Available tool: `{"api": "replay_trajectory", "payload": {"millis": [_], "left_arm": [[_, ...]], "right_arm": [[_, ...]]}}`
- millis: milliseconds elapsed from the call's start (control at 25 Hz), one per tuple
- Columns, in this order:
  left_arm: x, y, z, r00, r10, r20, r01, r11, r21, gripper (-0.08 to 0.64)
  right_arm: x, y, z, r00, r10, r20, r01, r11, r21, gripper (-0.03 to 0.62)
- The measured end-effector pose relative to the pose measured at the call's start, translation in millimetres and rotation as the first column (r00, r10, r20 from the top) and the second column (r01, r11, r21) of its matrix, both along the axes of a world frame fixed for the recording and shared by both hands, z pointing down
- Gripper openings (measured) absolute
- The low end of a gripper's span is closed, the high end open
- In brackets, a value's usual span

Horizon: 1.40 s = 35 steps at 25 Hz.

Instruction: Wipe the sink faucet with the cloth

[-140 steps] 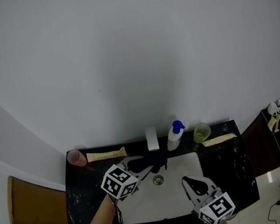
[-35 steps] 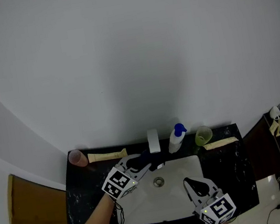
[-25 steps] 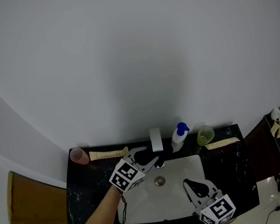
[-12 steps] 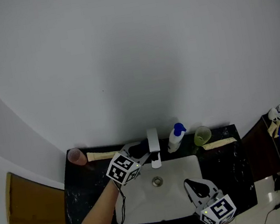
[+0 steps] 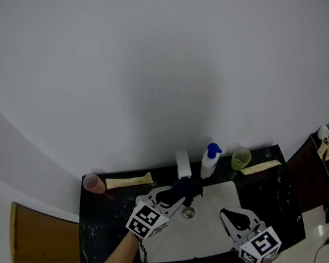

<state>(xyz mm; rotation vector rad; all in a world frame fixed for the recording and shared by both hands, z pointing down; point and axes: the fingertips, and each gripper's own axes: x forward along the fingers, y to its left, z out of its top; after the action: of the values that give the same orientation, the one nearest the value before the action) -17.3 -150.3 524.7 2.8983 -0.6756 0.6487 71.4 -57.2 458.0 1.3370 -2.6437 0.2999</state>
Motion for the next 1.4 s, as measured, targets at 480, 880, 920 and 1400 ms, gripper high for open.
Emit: {"api": "replay_trajectory", "payload": {"millis": [480, 880, 920, 1400], "left_arm": [[5.0, -25.3, -13.9, 0.999, 0.029, 0.044, -0.033, 0.995, 0.098, 0.126], [-56.5, -18.1, 11.7, 0.960, -0.277, -0.040, 0.272, 0.957, -0.099, 0.126], [-65.8, -31.5, 21.9, 0.940, -0.341, -0.015, 0.337, 0.933, -0.126, 0.126], [-27.6, -90.7, 97.8, 0.900, -0.339, 0.274, 0.402, 0.887, -0.225, 0.126]], "right_arm": [[0.7, 10.7, 16.6, 1.000, -0.010, 0.011, 0.010, 0.999, -0.050, 0.006], [17.2, 5.5, 22.5, 1.000, 0.004, 0.005, -0.004, 0.998, -0.057, 0.006], [18.6, 5.7, 23.3, 1.000, 0.006, 0.005, -0.006, 0.998, -0.057, 0.006], [12.2, -0.5, 25.9, 1.000, 0.010, 0.016, -0.009, 0.998, -0.054, 0.006]]}}
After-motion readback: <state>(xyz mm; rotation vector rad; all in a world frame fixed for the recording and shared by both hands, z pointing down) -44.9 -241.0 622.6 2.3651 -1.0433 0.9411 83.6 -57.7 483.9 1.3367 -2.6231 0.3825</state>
